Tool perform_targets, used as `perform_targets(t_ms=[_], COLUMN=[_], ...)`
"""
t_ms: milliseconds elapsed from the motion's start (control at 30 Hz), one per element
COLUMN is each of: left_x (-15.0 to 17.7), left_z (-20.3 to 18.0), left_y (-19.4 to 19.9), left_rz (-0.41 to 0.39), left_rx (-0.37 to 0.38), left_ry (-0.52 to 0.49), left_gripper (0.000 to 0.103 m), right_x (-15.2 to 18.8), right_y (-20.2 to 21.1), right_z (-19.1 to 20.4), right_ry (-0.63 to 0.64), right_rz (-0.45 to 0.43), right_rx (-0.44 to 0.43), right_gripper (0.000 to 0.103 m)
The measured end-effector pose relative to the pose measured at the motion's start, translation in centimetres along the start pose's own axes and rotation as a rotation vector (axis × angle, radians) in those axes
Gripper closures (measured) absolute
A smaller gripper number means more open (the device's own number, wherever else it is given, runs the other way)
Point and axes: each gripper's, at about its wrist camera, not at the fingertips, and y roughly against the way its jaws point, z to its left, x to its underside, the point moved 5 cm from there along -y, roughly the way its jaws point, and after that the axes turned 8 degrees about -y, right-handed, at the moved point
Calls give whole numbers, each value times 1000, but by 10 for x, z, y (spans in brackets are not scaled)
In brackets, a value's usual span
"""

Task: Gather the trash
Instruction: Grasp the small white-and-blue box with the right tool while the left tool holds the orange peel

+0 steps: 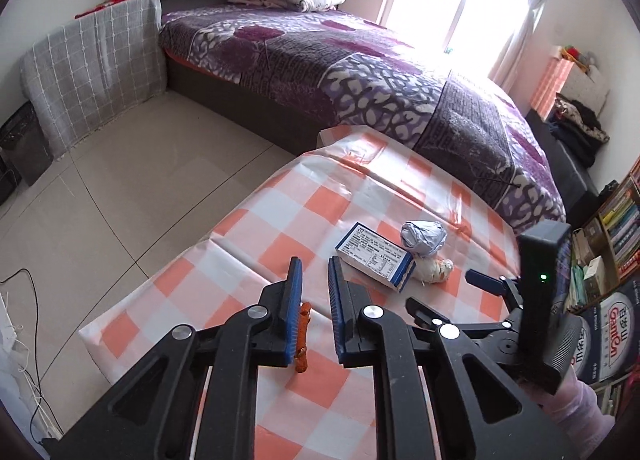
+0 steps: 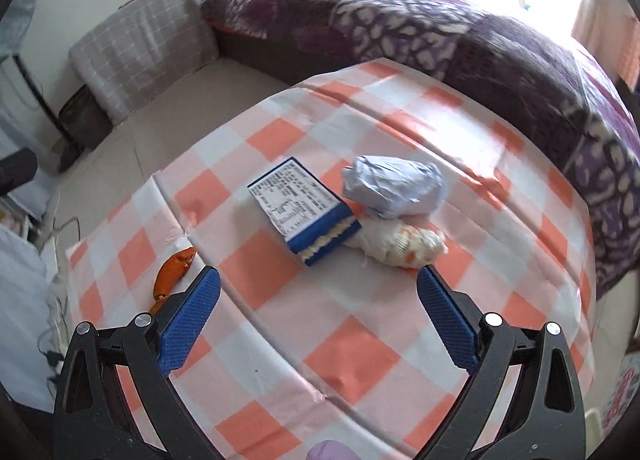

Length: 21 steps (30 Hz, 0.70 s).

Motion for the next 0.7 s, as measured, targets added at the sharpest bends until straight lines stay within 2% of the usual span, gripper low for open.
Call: perform_targets(t_ms=[100,233,267,367,400,433,467,500,533,567,633,700], left_x=[4,11,10,11,11,12,14,15,18,20,27,35], left_z=[13,30,33,36,36,36,37,37,38,38,36,30], left_y=[-7,-20,-22,-24,-26,-28,-31,-35,-40,-46,-58,-71], left_rz=[47,116,126,138,146,155,166,180,199,225,282,336], left_rx=[11,18,26,22,16,14,12,9,12,22,50,62], left_ry=[4,70,80,76,71,69,69,71,72,73,74,51], left_gripper=[89,89,89,87,80,69,63,56,56,55,48,46], right_x=[-16,-30,-33,-36,-35,-34,-31,-28,-26,-26,-28,-30], right_y=[-25,-55,-62,-77,-81,-85,-89,-94,-97,-97,-90,-82], right_z=[28,41,44,49,51,53,54,56,55,53,47,35], right_ry=[112,188,202,239,255,283,309,339,354,348,293,222], right_rz=[21,61,72,103,110,119,128,147,158,157,128,90], right_rx=[7,26,35,39,36,41,48,64,79,75,37,33], right_gripper=[9,11,14,16,16,17,21,35,47,50,50,51])
